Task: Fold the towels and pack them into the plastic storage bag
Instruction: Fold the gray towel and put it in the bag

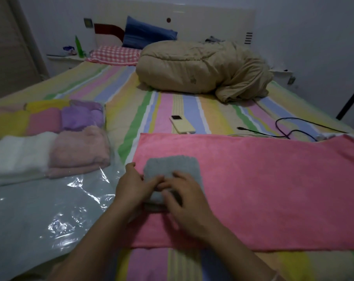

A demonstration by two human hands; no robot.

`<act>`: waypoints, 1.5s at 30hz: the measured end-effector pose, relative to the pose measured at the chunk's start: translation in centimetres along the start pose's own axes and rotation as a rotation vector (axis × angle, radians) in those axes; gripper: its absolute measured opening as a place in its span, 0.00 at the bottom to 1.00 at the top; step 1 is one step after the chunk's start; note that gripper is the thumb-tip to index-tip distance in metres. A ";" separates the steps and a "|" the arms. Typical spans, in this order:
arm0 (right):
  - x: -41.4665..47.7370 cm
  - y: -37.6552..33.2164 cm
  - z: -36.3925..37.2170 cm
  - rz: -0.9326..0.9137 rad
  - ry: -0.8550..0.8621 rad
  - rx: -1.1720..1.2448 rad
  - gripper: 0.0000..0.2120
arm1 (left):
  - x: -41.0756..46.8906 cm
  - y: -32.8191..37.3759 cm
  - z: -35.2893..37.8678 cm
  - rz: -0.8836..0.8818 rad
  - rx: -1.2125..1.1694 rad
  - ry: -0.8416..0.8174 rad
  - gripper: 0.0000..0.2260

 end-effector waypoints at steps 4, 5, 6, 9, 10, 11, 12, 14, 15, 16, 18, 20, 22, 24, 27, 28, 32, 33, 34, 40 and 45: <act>-0.3 3.2 -5.5 0.401 0.363 -0.075 0.22 | 0.8 0.5 -0.4 -0.053 0.118 -0.106 0.46; -0.5 4.3 -5.6 0.570 0.293 -0.029 0.29 | 0.9 0.5 -0.4 -0.061 0.133 -0.120 0.44; -0.7 5.1 -5.2 0.688 0.216 0.028 0.36 | 0.6 0.7 -0.5 -0.068 0.115 -0.139 0.40; -0.2 5.0 -4.1 0.753 0.145 0.167 0.38 | 0.0 1.0 0.1 -0.099 -0.267 -0.229 0.23; -0.1 4.8 -3.8 0.739 0.165 0.226 0.35 | -0.4 1.1 0.3 -0.127 -0.415 -0.276 0.18; 0.0 4.6 -3.6 0.730 0.199 0.300 0.33 | -0.9 1.0 0.4 -0.157 -0.520 -0.315 0.16; 0.0 4.3 -3.5 0.727 0.233 0.384 0.30 | -1.5 1.0 0.3 -0.180 -0.594 -0.352 0.14; -0.3 3.7 -2.8 0.719 0.248 0.562 0.29 | -2.7 0.9 -0.5 -0.192 -0.709 -0.392 0.12; -0.4 3.3 -2.3 0.699 0.225 0.626 0.28 | -3.2 0.8 -1.0 -0.183 -0.753 -0.396 0.11; -0.7 2.6 -1.6 0.651 0.184 0.655 0.26 | -3.7 0.5 -1.8 -0.168 -0.775 -0.388 0.11; -1.3 1.1 -0.7 0.475 0.126 0.557 0.21 | -5.0 -0.2 -3.3 -0.132 -0.769 -0.346 0.11; -1.8 -0.9 -0.1 0.287 0.087 0.292 0.14 | -6.1 -1.4 -4.7 -0.104 -0.750 -0.282 0.12; -2.2 -3.0 0.9 0.182 0.033 0.007 0.11 | -7.0 -2.7 -5.9 -0.038 -0.702 -0.204 0.14; -2.6 -5.7 2.4 0.150 0.007 -0.202 0.11 | -8.1 -3.2 -7.5 0.073 -0.588 -0.097 0.16; -3.1 -9.4 4.9 0.181 -0.020 -0.224 0.17 | -10.7 -2.5 -9.3 0.198 -0.602 -0.141 0.07; -3.3 -10.2 5.8 0.218 -0.034 -0.162 0.25 | -11.4 -2.3 -9.6 0.184 -0.679 -0.235 0.09; -3.4 -11.2 7.9 0.229 0.044 -0.147 0.43 | -12.6 -4.6 -11.7 0.146 -0.837 -0.569 0.28; -3.5 -11.3 8.1 0.230 0.082 -0.140 0.38 | -12.4 -5.8 -12.4 0.146 -0.838 -0.562 0.26; -3.6 -11.3 8.3 0.243 0.111 -0.103 0.30 | -12.3 -7.3 -13.0 0.157 -0.809 -0.501 0.21; -4.0 -10.9 9.0 0.253 0.091 0.017 0.19 | -11.2 -17.3 -14.3 0.537 0.586 0.299 0.22; -4.6 -11.6 9.2 0.171 0.072 0.078 0.23 | -11.1 -19.0 -15.8 0.569 0.586 0.434 0.22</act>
Point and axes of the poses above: each hand's wrist, its own x-axis towards the middle knuckle, its own z-axis out of the palm, y = z × x, the point moved 6 cm from there along x, towards the middle knuckle, and after that the axes turned 15 degrees about x, right-handed, at the moved point
